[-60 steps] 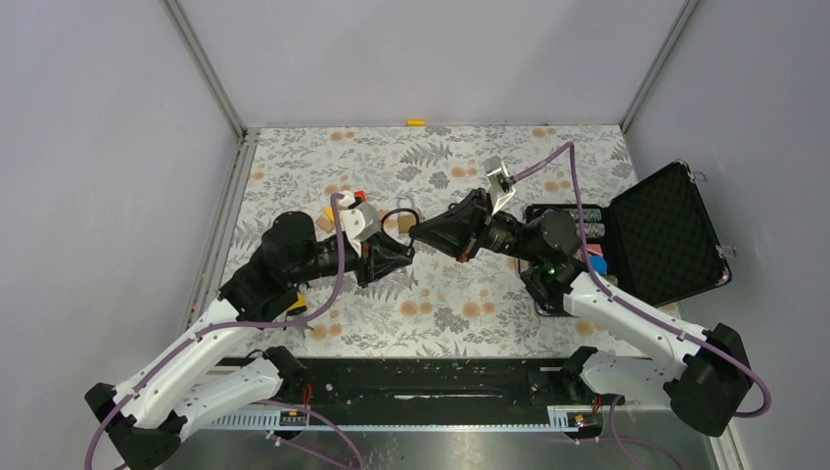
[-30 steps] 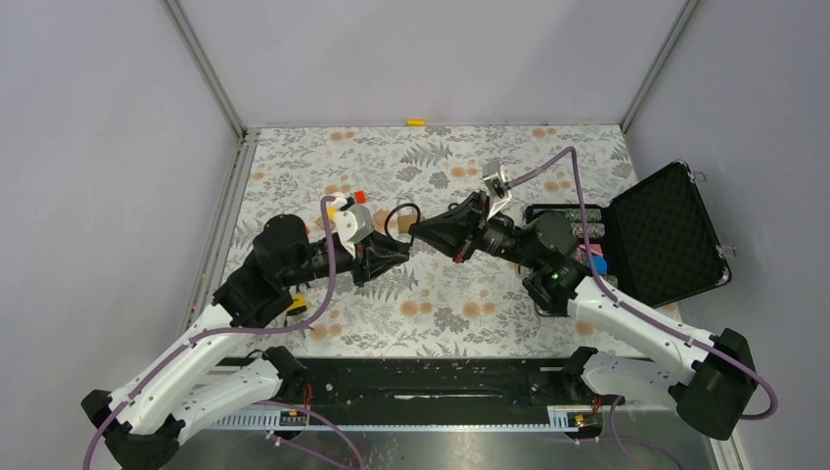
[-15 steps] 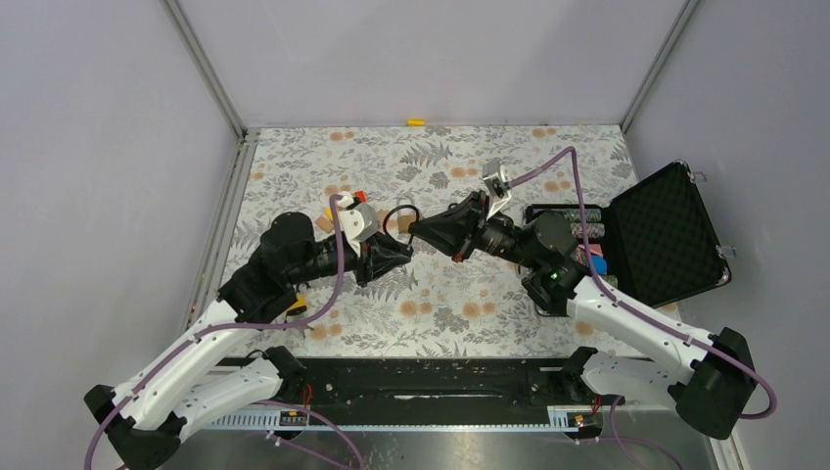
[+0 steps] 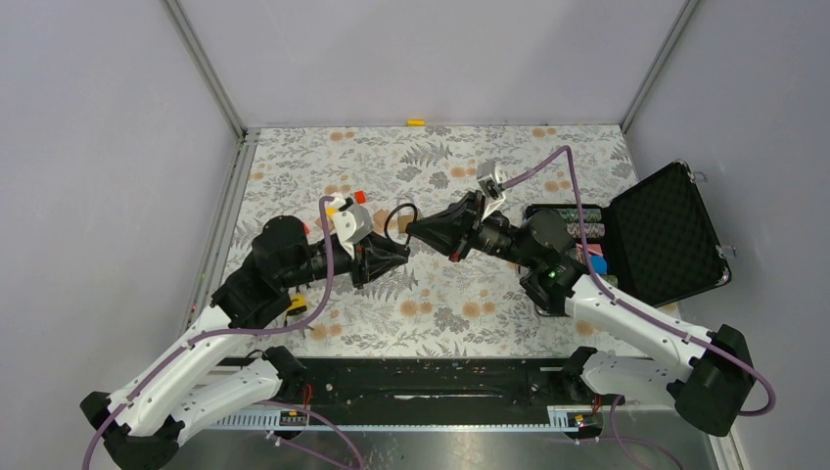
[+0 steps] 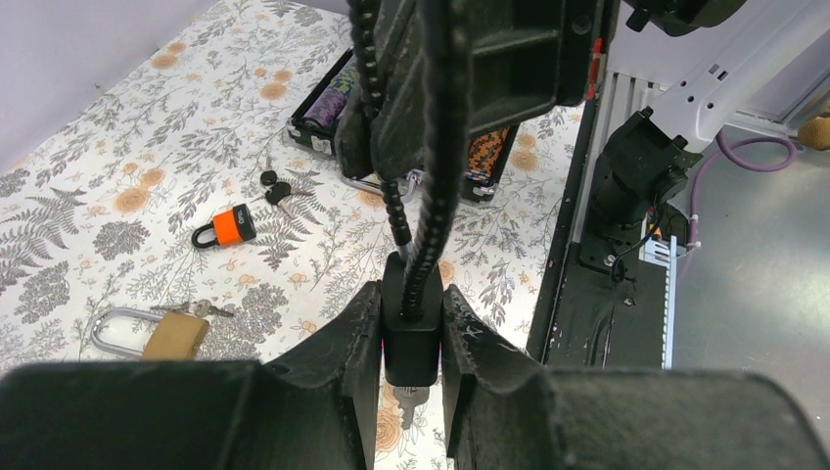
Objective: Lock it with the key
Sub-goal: Lock the lock.
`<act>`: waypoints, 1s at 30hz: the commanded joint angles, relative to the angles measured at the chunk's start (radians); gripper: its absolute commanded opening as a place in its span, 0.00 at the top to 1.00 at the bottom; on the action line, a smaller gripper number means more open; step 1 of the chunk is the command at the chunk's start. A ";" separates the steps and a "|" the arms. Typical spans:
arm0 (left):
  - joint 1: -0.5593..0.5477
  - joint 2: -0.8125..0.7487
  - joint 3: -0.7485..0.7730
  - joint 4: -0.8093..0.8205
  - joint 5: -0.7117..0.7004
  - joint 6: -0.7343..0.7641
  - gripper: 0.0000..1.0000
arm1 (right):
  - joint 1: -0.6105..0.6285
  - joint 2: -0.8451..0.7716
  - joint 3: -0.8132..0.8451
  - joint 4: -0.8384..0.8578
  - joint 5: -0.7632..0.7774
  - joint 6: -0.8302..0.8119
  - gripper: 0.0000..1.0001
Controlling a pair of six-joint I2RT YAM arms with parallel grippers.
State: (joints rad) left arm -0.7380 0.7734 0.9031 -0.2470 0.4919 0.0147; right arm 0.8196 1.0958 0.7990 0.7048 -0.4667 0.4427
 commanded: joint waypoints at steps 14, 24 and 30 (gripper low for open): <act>0.000 -0.030 0.024 0.218 -0.118 -0.110 1.00 | 0.080 0.016 0.061 -0.316 -0.102 -0.288 1.00; -0.001 -0.032 -0.018 0.249 -0.303 -0.206 1.00 | 0.082 -0.027 0.168 -0.409 0.056 -0.181 0.88; 0.004 -0.024 -0.032 0.229 -0.344 -0.286 1.00 | 0.082 -0.081 0.285 -0.523 0.141 -0.108 0.56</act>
State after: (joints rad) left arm -0.7483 0.7605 0.8726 -0.1448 0.2684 -0.1909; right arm 0.8753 1.0870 1.0168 0.2638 -0.3553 0.2676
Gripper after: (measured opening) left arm 0.226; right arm 0.351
